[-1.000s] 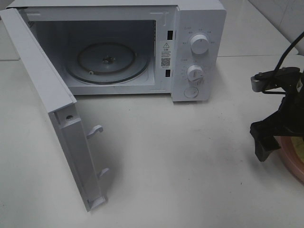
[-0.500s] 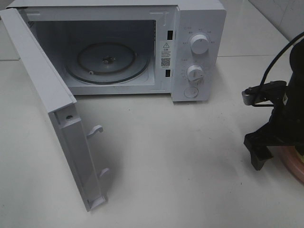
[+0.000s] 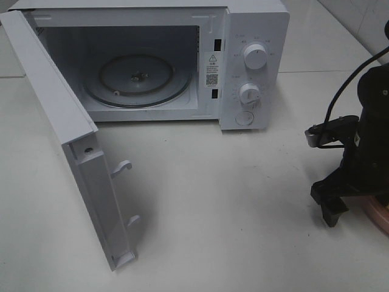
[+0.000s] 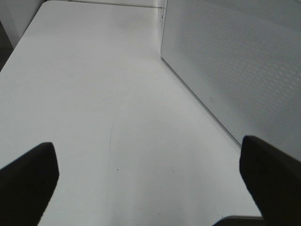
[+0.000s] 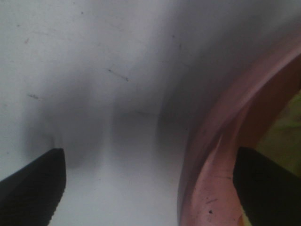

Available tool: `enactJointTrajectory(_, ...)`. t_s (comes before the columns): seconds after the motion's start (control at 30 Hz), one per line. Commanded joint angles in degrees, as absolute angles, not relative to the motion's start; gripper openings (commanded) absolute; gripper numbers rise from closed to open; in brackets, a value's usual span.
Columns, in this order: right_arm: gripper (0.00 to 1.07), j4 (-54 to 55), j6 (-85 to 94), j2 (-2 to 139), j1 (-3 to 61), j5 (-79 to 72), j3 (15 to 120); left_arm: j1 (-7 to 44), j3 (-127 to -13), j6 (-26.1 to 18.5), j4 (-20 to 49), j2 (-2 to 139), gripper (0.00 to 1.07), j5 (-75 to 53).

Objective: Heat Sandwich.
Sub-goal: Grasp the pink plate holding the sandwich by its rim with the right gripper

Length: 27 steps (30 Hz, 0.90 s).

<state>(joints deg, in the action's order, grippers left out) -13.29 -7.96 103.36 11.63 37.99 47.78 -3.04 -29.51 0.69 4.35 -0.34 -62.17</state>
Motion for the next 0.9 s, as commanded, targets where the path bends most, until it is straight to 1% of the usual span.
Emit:
enactJointTrajectory(0.03,0.81,-14.73,-8.42,103.65,11.52,37.93,47.61,-2.64,-29.39,0.86,4.47,-1.2,0.98,-61.48)
enactJointTrajectory(0.07,0.77,-15.13,-9.0,103.65,11.52,37.93,47.61,-2.64,-29.39,0.86,4.47,-1.2,0.98,-61.48)
enactJointTrajectory(0.1,0.67,-16.1,-10.14,103.65,11.52,38.04,47.61,-2.64,-29.39,0.86,4.47,-1.2,0.98,-61.48)
enactJointTrajectory(0.13,0.61,-16.5,-10.77,103.65,11.52,38.04,47.61,-2.64,-29.39,0.86,4.47,-1.2,0.98,-61.48)
enactJointTrajectory(0.17,0.61,-16.5,-10.77,103.65,11.52,38.04,47.61,-2.64,-29.39,0.86,4.47,-1.2,0.98,-61.48)
enactJointTrajectory(0.2,0.55,-16.79,-11.34,103.65,11.52,38.04,47.61,-2.64,-29.39,0.86,4.47,-1.2,0.98,-61.48)
enactJointTrajectory(0.23,0.42,-18.05,-13.01,103.71,11.52,38.5,47.61,-2.64,-29.39,0.86,4.47,-1.2,0.98,-61.48)
enactJointTrajectory(0.3,0.25,-19.65,-15.01,103.99,11.52,39.02,47.61,-2.64,-29.39,0.86,4.47,-1.2,0.98,-61.48)
enactJointTrajectory(0.33,0.25,-19.65,-15.01,103.99,11.52,39.02,47.61,-2.64,-29.39,0.86,4.47,-1.2,0.98,-61.48)
enactJointTrajectory(0.37,0.18,-20.4,-15.64,103.99,11.52,39.19,47.61,-2.64,-29.39,0.86,4.47,-1.2,0.98,-61.48)
enactJointTrajectory(0.4,0.04,-21.03,-16.5,104.16,11.52,39.19,47.61,-2.64,-29.39,0.86,4.47,-1.2,0.98,-61.48)
enactJointTrajectory(0.43,0.0,-21.03,-16.5,104.16,11.52,39.13,47.61,-2.64,-29.39,0.86,4.47,-1.2,0.98,-61.48)
enactJointTrajectory(0.9,0.0,-20.91,-17.36,103.76,11.69,38.9,47.67,-2.64,-29.39,0.86,4.47,-1.2,0.98,-61.48)
